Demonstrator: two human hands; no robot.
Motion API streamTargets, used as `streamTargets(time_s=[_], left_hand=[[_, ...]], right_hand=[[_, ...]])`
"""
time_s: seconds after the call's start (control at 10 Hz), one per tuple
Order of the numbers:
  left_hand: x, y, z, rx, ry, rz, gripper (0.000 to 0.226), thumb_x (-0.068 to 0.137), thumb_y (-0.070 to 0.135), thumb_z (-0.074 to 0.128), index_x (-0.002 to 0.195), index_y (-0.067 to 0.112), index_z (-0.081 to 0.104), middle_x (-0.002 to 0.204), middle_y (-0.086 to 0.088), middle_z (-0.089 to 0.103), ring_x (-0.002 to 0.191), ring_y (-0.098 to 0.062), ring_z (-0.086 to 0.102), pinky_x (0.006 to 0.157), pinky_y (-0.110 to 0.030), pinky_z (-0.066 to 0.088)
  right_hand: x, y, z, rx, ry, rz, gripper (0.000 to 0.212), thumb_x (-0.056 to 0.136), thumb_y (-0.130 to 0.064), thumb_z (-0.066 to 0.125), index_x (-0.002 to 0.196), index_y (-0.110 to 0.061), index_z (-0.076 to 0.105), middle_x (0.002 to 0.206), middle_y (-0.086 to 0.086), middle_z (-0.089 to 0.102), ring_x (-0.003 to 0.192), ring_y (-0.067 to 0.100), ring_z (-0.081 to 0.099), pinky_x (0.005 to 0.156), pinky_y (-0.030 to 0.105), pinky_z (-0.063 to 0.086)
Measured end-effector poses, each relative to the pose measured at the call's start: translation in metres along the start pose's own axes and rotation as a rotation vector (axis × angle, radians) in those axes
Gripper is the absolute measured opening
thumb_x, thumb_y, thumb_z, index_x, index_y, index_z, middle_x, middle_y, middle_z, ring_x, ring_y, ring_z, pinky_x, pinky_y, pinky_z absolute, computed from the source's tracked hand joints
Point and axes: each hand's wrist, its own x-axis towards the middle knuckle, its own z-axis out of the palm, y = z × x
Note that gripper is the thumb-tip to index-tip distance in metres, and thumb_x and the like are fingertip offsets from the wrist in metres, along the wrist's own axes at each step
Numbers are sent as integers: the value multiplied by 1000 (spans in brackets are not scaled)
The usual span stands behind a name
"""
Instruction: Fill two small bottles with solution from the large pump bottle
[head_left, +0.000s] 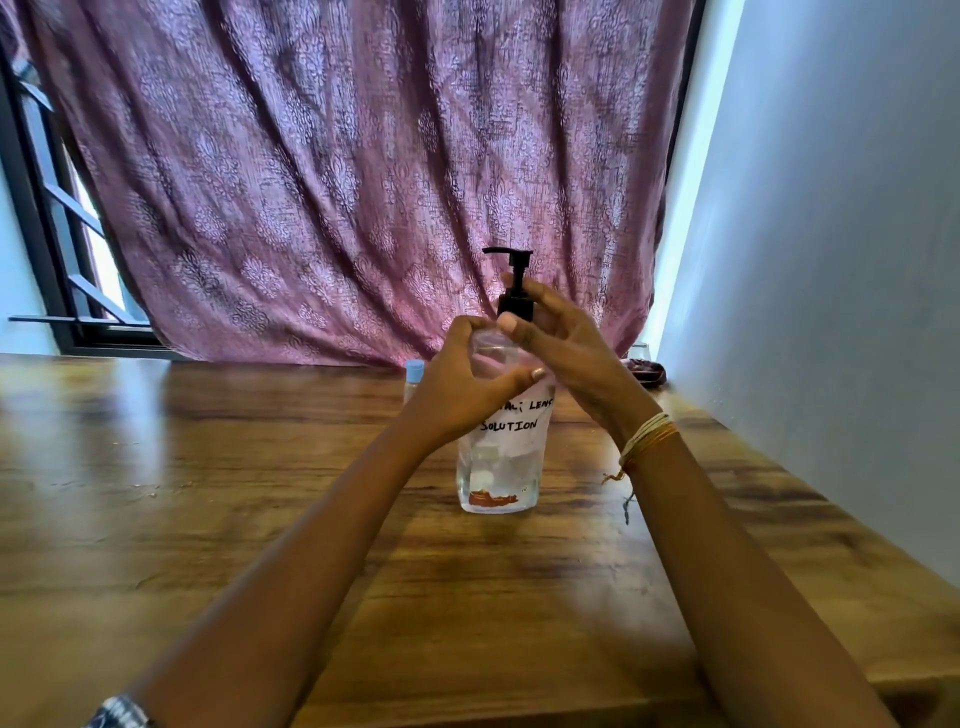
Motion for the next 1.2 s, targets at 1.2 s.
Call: streamTargets(time_s=[1.2], left_hand=[[-36,-82,-12,393,-162,-205,13,84,10,64,95,14,70,85,9,59,80,-6,55,57,-5,37]], right_hand=[[2,125,1,-532,103,373,84,59,-24,91,128,-8,46,123,8,64,105,21,62,89,29,51]])
